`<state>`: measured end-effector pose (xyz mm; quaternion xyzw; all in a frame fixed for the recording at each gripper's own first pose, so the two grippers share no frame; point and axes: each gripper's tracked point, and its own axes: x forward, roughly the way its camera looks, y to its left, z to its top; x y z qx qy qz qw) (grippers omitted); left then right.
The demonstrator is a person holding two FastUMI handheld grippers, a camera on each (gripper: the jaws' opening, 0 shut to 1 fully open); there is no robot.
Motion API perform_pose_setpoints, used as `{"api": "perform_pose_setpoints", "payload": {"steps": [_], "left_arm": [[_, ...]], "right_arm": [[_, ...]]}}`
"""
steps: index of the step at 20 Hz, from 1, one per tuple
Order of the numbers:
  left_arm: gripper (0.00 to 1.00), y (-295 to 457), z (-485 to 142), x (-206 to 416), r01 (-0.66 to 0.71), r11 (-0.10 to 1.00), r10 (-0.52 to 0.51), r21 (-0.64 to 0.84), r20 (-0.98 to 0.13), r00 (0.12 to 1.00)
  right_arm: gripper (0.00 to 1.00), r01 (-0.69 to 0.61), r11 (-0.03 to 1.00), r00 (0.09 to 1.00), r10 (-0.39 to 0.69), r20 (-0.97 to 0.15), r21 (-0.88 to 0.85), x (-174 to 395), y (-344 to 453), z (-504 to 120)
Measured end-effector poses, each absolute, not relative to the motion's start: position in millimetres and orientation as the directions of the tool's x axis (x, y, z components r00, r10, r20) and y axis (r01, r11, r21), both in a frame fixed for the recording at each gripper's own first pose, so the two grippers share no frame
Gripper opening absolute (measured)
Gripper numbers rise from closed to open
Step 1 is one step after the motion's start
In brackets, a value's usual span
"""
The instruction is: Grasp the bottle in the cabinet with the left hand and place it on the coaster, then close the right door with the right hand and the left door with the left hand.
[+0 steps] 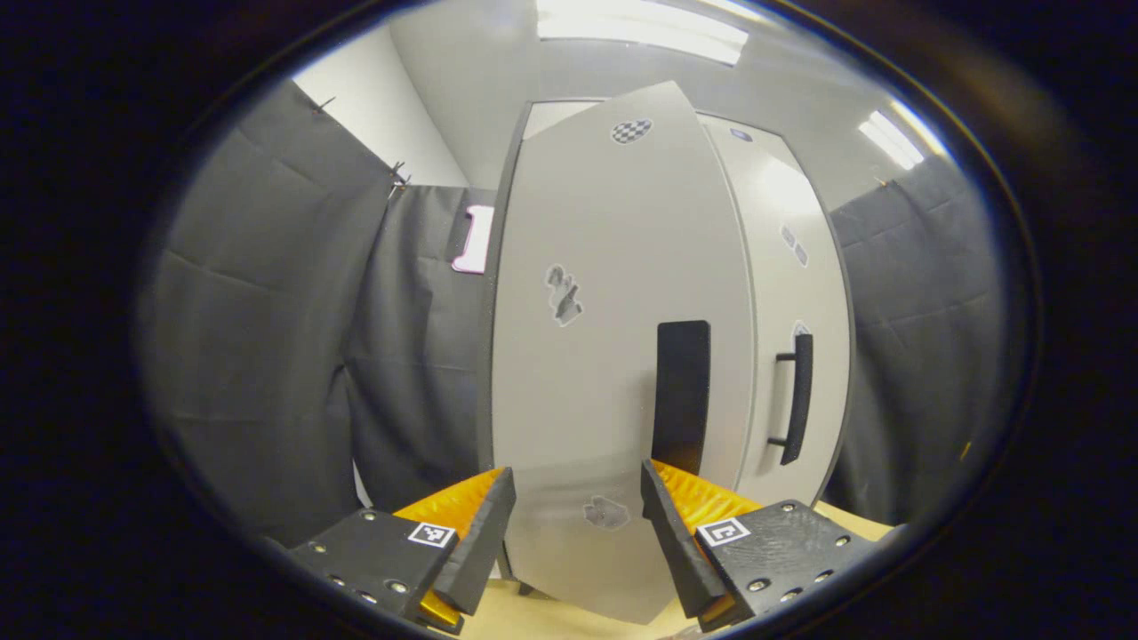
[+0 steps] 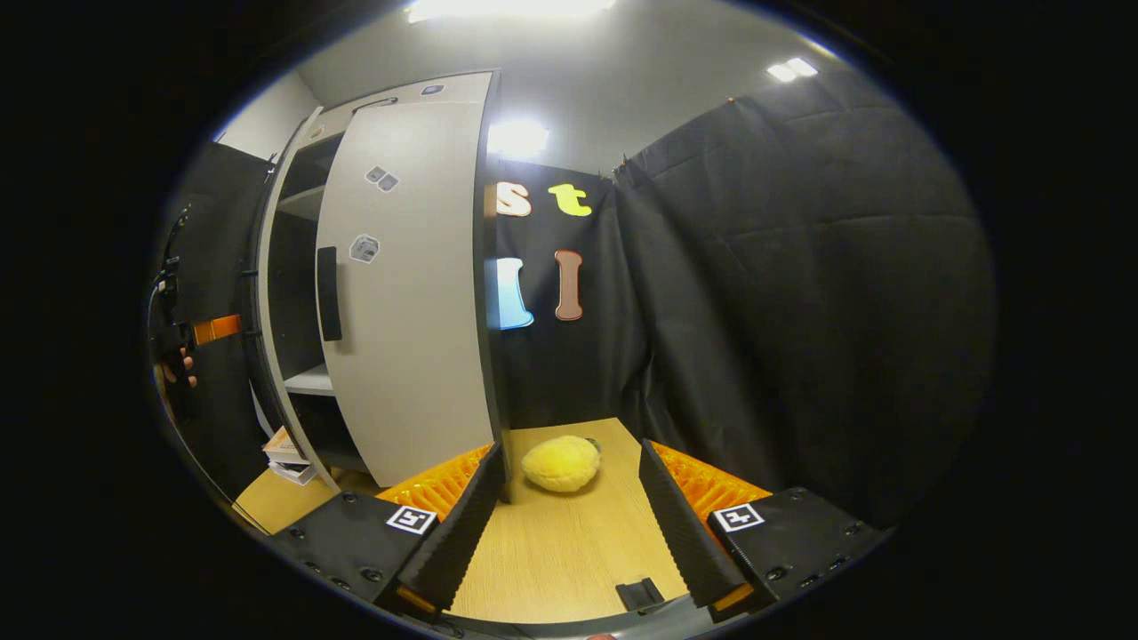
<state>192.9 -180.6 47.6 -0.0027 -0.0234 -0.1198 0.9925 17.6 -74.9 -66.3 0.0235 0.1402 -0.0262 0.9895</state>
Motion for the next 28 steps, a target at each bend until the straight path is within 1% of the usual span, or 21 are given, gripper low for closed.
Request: {"api": "perform_pose_setpoints", "payload": {"steps": [2,3,6,7,8,9,10,11,12,13,14,15,16,21,26,27,28], "left_arm": [[0.83,-187,48,200,0.218,0.976,-0.218,0.018,0.059,0.974],[0.89,-188,48,197,0.217,0.976,-0.218,0.017,0.061,0.974],[0.89,-188,49,192,0.218,0.976,-0.219,0.027,0.054,0.974],[0.83,-185,50,188,0.212,0.977,-0.214,0.033,0.056,0.975],[0.80,-181,53,184,0.206,0.978,-0.209,0.040,0.063,0.976],[0.84,-177,56,177,0.203,0.978,-0.206,0.047,0.072,0.976],[0.89,-174,60,169,0.202,0.978,-0.206,0.055,0.080,0.975],[0.86,-171,63,160,0.199,0.978,-0.204,0.065,0.085,0.975],[0.83,-166,66,149,0.194,0.978,-0.200,0.077,0.087,0.976],[0.89,-160,67,136,0.186,0.979,-0.194,0.086,0.089,0.977],[0.89,-156,67,124,0.181,0.979,-0.189,0.094,0.090,0.978],[0.89,-152,68,112,0.178,0.979,-0.187,0.098,0.091,0.978],[0.89,-148,68,100,0.173,0.980,-0.183,0.103,0.092,0.979],[0.89,-129,68,37,0.131,0.984,-0.144,0.123,0.099,0.985],[0.89,-111,63,-4,0.117,0.985,-0.129,0.124,0.090,0.988],[0.89,-106,62,-10,0.114,0.985,-0.126,0.131,0.089,0.988],[0.89,-102,61,-15,0.115,0.984,-0.127,0.136,0.086,0.988]], "right_arm": [[0.97,0.060,0.997,0.960,-0.047,-0.276,0.040,14,-77,-65],[0.97,0.058,0.997,0.961,-0.045,-0.273,0.041,12,-76,-64],[0.97,0.037,0.998,0.964,-0.025,-0.265,0.043,8,-72,-61],[0.97,0.025,0.998,0.966,-0.011,-0.260,0.050,8,-69,-58],[0.92,0.010,0.998,0.967,0.005,-0.255,0.058,8,-65,-56],[0.92,-0.004,0.998,0.968,0.019,-0.249,0.062,8,-61,-54],[0.97,-0.019,0.998,0.969,0.033,-0.243,0.062,8,-59,-53],[0.92,-0.034,0.998,0.970,0.047,-0.237,0.061,8,-57,-51],[0.97,-0.048,0.997,0.971,0.060,-0.231,0.060,8,-55,-49],[0.97,-0.062,0.996,0.972,0.074,-0.221,0.062,8,-53,-47],[0.97,-0.078,0.995,0.973,0.090,-0.211,0.066,8,-51,-45],[0.92,-0.096,0.993,0.973,0.109,-0.203,0.072,8,-48,-42],[0.96,-0.114,0.990,0.972,0.128,-0.198,0.078,9,-44,-39],[0.97,-0.207,0.974,0.959,0.220,-0.177,0.087,2,-30,-33],[0.97,-0.244,0.968,0.960,0.250,-0.124,0.063,-16,-20,-14],[0.92,-0.244,0.968,0.962,0.249,-0.115,0.060,-19,-18,-10],[0.97,-0.244,0.968,0.963,0.249,-0.105,0.061,-22,-15,-6]]}}
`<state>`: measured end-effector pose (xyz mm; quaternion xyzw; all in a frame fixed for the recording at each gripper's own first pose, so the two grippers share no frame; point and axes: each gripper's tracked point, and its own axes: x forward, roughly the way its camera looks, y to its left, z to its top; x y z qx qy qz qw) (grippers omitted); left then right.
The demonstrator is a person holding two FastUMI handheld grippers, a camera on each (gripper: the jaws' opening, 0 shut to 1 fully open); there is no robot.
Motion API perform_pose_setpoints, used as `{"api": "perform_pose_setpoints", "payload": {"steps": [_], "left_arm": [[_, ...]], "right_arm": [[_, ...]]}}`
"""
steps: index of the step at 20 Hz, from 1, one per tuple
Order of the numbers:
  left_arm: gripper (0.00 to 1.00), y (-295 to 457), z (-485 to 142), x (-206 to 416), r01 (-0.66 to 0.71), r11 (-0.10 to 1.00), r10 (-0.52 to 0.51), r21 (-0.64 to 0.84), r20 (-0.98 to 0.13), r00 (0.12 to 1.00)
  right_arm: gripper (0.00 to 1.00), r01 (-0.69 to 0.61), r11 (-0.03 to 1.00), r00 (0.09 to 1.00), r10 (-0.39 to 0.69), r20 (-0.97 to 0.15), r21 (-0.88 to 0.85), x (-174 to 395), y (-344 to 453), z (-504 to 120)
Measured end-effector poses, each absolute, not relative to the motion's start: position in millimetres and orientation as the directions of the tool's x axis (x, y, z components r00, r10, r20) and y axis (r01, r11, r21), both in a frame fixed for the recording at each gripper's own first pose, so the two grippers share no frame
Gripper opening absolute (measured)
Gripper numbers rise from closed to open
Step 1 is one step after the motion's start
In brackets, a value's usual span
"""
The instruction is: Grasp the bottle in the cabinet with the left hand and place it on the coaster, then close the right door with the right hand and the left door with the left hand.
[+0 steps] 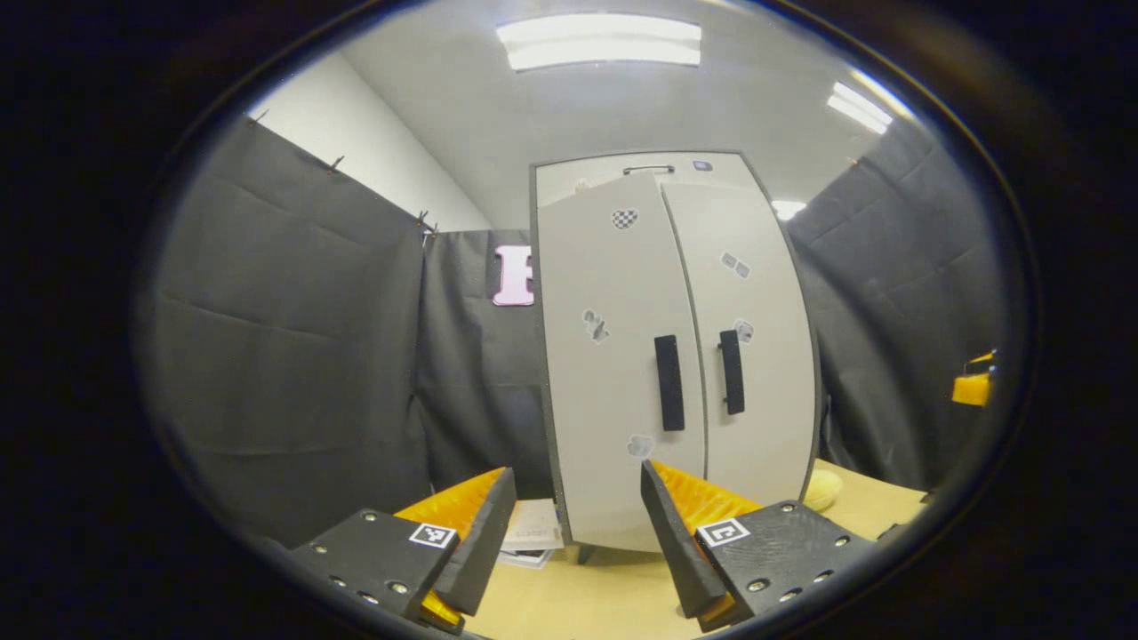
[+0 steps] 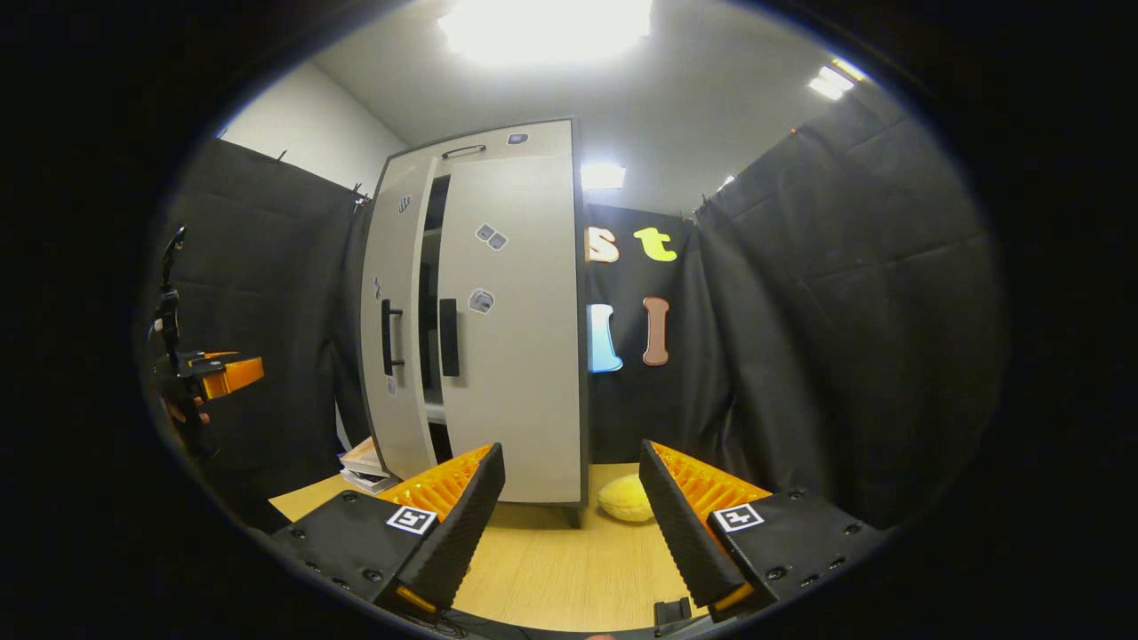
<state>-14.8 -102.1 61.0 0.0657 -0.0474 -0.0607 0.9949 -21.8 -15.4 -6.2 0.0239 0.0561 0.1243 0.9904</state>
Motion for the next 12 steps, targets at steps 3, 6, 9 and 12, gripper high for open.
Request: {"api": "perform_pose_setpoints", "payload": {"steps": [3,6,9,12], "left_arm": [[0.89,-91,56,-30,0.126,0.982,-0.138,0.143,0.076,0.988],[0.83,-78,56,-38,0.137,0.980,-0.149,0.146,0.076,0.986],[0.83,-60,54,-49,0.139,0.979,-0.152,0.151,0.077,0.985],[0.83,-43,51,-56,0.132,0.978,-0.145,0.163,0.074,0.987]], "right_arm": [[0.92,-0.237,0.968,0.966,0.244,-0.089,0.077,-32,-6,0],[0.97,-0.235,0.970,0.967,0.240,-0.084,0.068,-45,2,3],[0.97,-0.227,0.973,0.971,0.230,-0.070,0.048,-53,10,8],[0.97,-0.224,0.973,0.973,0.227,-0.052,0.050,-58,20,14]]}}
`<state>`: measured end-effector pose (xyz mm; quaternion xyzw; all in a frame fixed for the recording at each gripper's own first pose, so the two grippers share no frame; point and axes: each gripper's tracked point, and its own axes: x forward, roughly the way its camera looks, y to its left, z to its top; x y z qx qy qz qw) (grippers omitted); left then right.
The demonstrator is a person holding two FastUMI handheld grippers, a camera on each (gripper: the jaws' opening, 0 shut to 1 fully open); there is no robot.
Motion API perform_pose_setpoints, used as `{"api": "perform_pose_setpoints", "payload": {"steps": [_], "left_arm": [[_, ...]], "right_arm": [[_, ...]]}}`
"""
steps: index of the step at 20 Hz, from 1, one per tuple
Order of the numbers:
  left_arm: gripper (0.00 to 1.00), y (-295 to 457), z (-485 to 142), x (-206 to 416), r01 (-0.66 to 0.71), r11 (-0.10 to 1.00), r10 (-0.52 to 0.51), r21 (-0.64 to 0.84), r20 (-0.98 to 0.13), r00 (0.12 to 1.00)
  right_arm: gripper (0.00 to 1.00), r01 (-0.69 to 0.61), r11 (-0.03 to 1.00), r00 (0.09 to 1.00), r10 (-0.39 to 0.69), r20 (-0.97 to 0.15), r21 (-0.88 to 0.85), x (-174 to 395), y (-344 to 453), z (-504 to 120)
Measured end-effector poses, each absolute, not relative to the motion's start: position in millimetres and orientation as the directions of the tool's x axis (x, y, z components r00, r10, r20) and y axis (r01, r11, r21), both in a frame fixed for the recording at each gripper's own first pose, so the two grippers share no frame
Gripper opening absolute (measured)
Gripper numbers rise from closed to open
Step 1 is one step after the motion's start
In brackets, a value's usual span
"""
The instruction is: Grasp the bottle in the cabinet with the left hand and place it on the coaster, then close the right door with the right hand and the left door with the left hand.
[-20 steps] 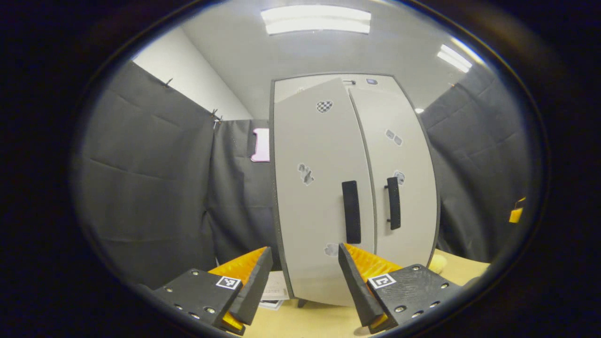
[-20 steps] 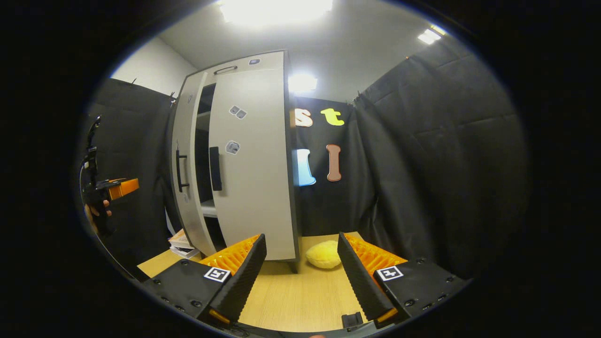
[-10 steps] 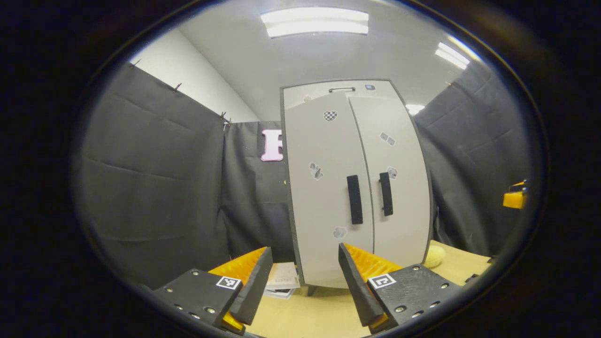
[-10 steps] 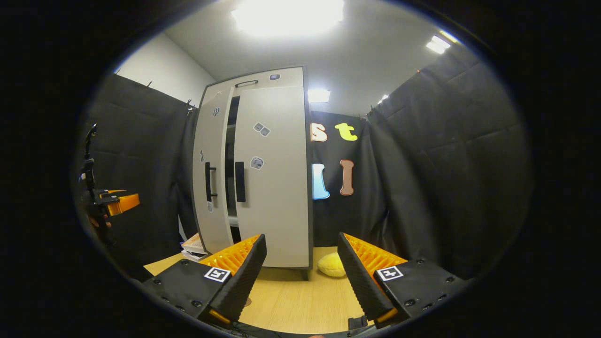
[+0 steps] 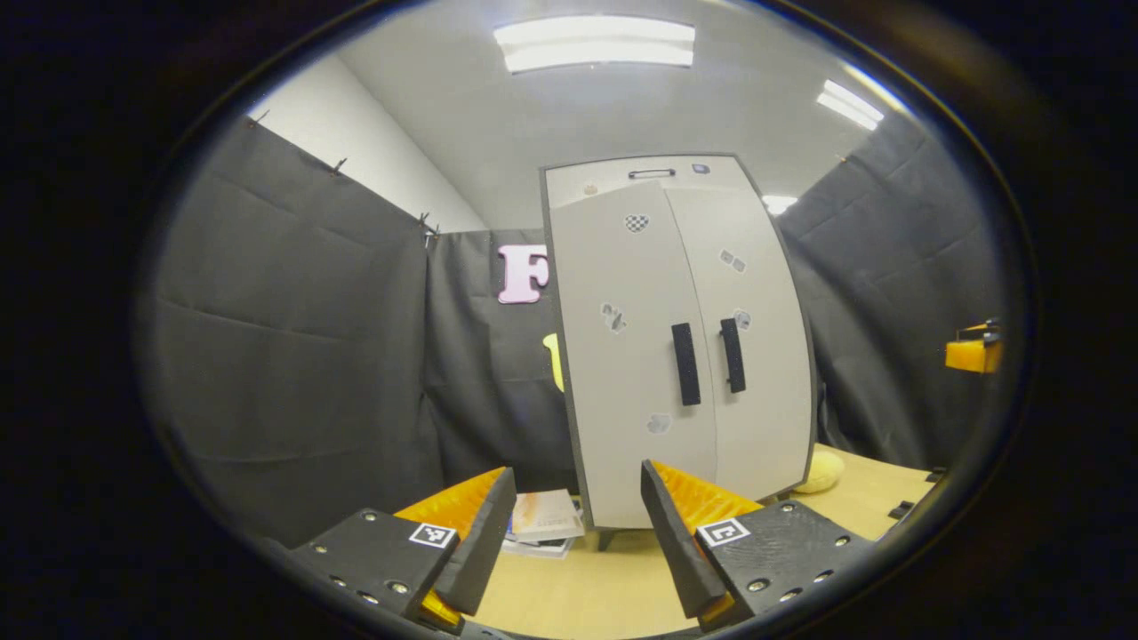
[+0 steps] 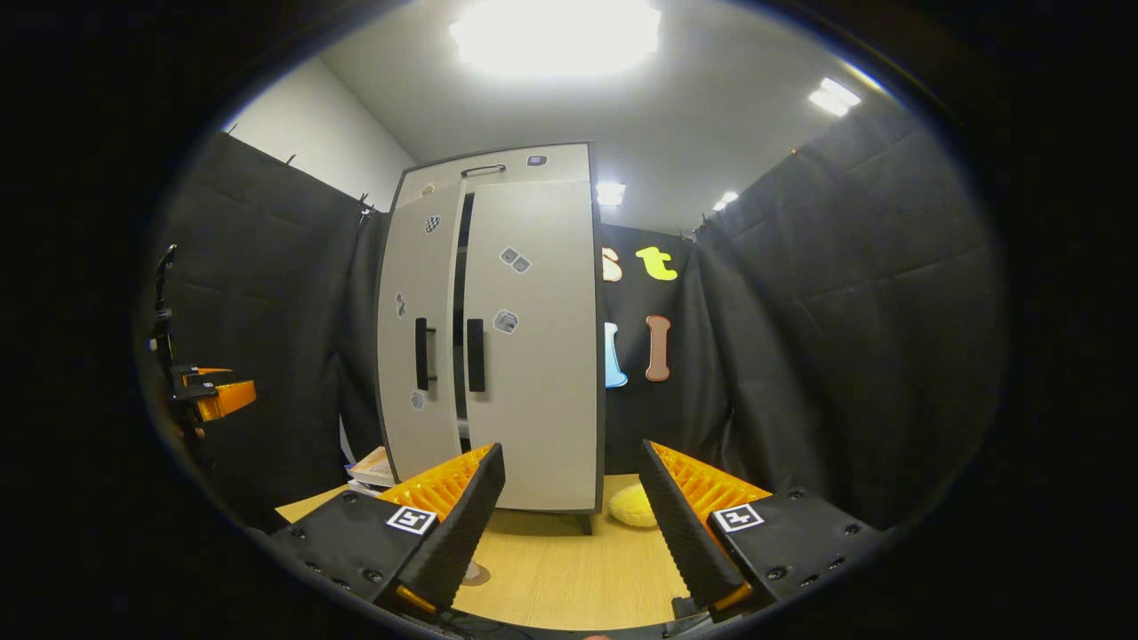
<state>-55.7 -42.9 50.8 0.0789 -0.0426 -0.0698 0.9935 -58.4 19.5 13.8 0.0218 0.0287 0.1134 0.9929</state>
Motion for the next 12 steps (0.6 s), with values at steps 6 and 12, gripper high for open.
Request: {"api": "perform_pose_setpoints", "payload": {"steps": [6,12], "left_arm": [[0.83,-19,43,-73,0.116,0.981,-0.127,0.156,0.062,0.990],[0.83,-7,46,-77,0.091,0.983,-0.102,0.158,0.068,0.992]], "right_arm": [[0.97,-0.205,0.977,0.978,0.207,-0.028,0.058,-70,26,18],[0.97,-0.183,0.981,0.982,0.185,-0.035,0.069,-73,23,16]]}}
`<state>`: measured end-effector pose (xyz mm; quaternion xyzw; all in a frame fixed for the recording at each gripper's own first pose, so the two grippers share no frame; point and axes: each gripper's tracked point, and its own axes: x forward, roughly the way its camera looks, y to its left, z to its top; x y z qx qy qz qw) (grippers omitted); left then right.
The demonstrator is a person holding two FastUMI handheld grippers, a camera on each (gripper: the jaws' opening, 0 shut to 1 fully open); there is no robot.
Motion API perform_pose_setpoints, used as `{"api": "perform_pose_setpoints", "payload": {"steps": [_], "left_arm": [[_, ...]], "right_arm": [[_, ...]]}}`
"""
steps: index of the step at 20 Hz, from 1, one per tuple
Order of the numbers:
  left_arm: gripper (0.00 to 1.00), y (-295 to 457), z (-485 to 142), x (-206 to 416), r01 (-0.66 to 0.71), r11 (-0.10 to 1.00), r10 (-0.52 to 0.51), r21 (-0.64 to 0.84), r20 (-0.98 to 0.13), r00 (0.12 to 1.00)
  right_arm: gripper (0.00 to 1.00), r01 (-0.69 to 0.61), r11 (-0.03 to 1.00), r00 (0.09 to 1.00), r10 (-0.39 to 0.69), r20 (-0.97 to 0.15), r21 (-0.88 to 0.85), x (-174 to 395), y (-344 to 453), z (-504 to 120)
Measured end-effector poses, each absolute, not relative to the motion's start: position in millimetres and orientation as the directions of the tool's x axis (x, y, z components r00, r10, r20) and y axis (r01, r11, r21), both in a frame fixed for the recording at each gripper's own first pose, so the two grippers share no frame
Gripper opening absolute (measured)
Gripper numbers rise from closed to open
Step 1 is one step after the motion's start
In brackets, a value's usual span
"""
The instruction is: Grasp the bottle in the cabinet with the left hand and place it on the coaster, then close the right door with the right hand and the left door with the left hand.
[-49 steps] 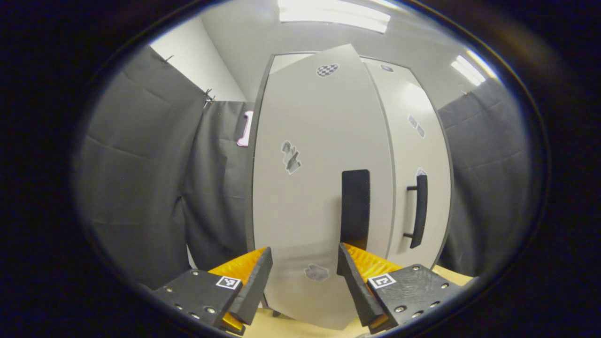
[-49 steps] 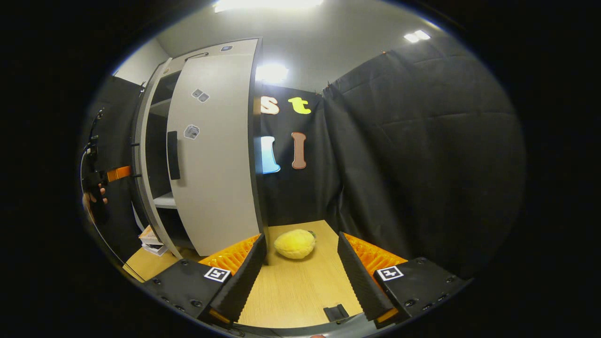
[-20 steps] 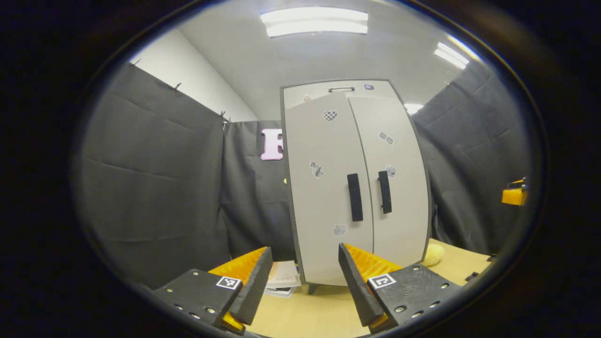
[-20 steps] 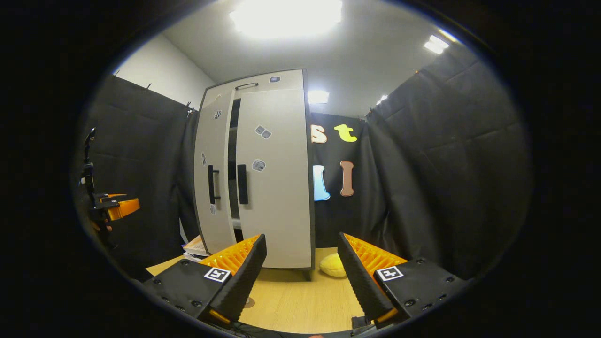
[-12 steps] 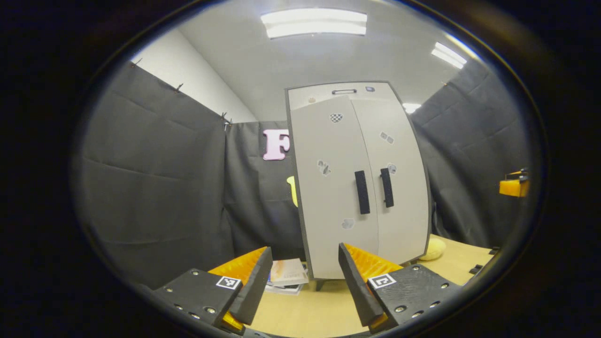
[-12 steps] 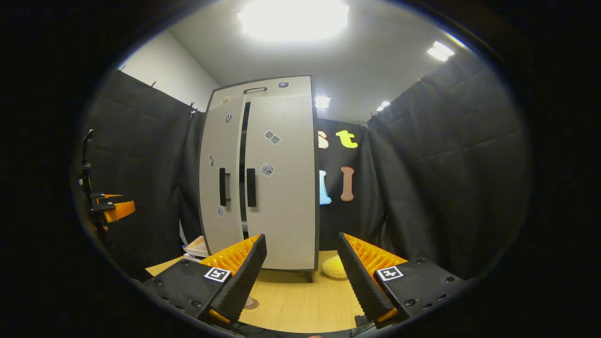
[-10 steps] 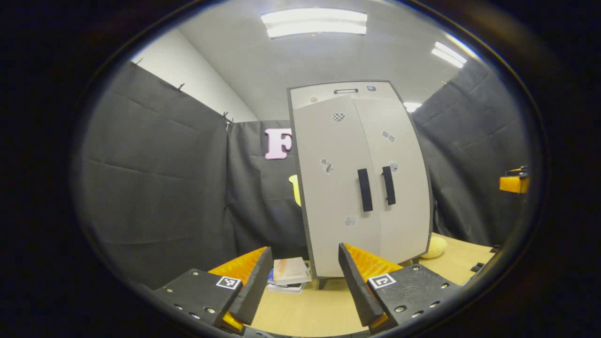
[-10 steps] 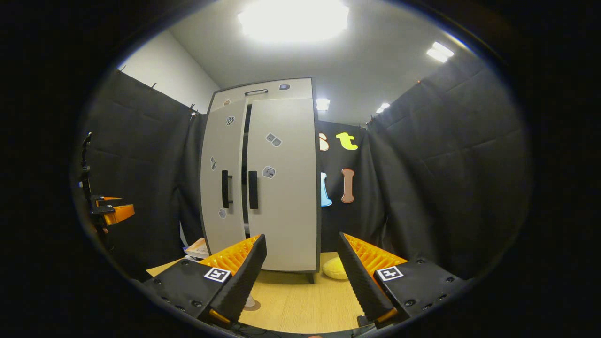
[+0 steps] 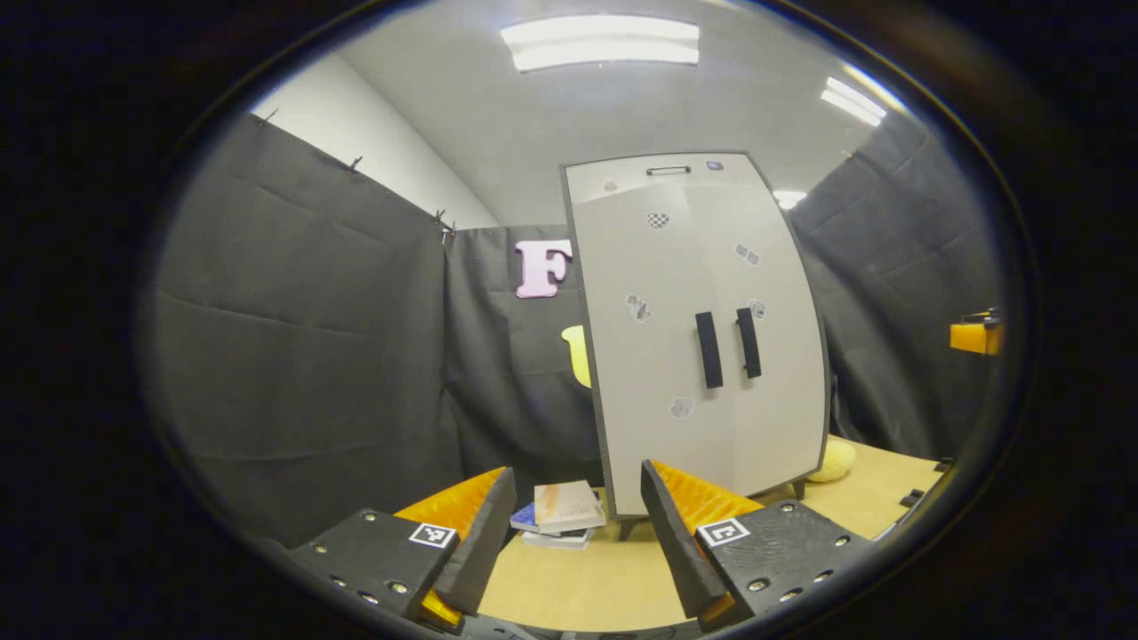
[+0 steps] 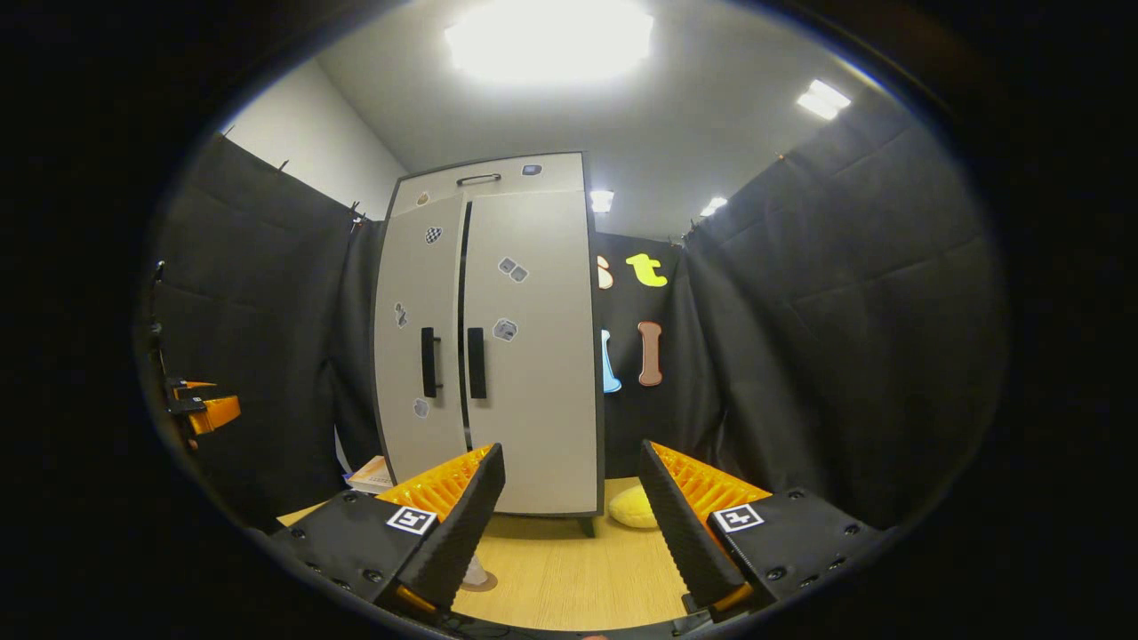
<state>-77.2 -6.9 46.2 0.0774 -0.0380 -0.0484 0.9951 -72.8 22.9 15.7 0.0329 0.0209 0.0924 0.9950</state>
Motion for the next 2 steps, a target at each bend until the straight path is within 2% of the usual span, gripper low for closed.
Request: {"api": "perform_pose_setpoints", "payload": {"steps": [2], "left_arm": [[0.82,-5.0,47.5,-77.7,0.082,0.984,-0.094,0.156,0.073,0.993]], "right_arm": [[0.97,-0.179,0.981,0.983,0.181,-0.035,0.070,-72.6,22.5,16.9]]}}
